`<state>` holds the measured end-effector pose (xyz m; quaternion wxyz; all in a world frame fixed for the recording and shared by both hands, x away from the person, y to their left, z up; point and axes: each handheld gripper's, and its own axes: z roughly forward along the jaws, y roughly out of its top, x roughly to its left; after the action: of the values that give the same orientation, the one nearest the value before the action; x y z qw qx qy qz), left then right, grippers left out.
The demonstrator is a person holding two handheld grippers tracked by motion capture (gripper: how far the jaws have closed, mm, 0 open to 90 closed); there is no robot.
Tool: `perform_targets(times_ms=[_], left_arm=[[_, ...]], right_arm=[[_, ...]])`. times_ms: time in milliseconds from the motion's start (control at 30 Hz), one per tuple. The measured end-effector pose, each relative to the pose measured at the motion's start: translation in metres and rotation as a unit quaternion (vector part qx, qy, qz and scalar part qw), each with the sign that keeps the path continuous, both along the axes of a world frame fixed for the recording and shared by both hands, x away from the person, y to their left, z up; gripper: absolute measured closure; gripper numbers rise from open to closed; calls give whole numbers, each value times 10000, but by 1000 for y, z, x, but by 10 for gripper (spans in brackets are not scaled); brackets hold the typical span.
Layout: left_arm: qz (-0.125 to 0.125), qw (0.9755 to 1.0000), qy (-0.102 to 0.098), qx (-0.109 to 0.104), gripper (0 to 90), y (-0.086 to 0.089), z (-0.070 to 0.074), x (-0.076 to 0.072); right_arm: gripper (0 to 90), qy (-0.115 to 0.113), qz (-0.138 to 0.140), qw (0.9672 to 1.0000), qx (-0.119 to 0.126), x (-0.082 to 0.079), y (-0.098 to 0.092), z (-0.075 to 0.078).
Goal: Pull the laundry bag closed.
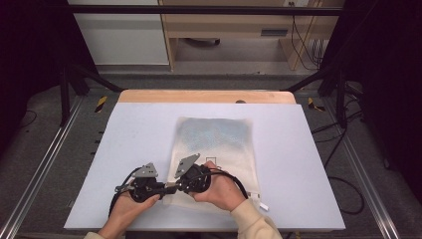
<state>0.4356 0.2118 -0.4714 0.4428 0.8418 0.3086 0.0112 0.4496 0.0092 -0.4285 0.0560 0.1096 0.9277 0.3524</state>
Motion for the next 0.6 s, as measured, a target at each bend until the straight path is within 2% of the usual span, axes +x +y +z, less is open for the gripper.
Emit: perform_targets(times_ms=[333, 400, 600], left_arm=[[-42, 10000, -44, 46, 821, -2, 1, 0], [-44, 10000, -40, 44, 820, -2, 0, 0], [-71, 10000, -50, -3, 820, -2, 1, -1]], right_arm=[[820, 79, -46, 9999, 64, 0, -4, -2], [821, 55, -62, 10000, -22, 0, -5, -3], [820, 96, -95, 9999, -27, 0, -9, -2]])
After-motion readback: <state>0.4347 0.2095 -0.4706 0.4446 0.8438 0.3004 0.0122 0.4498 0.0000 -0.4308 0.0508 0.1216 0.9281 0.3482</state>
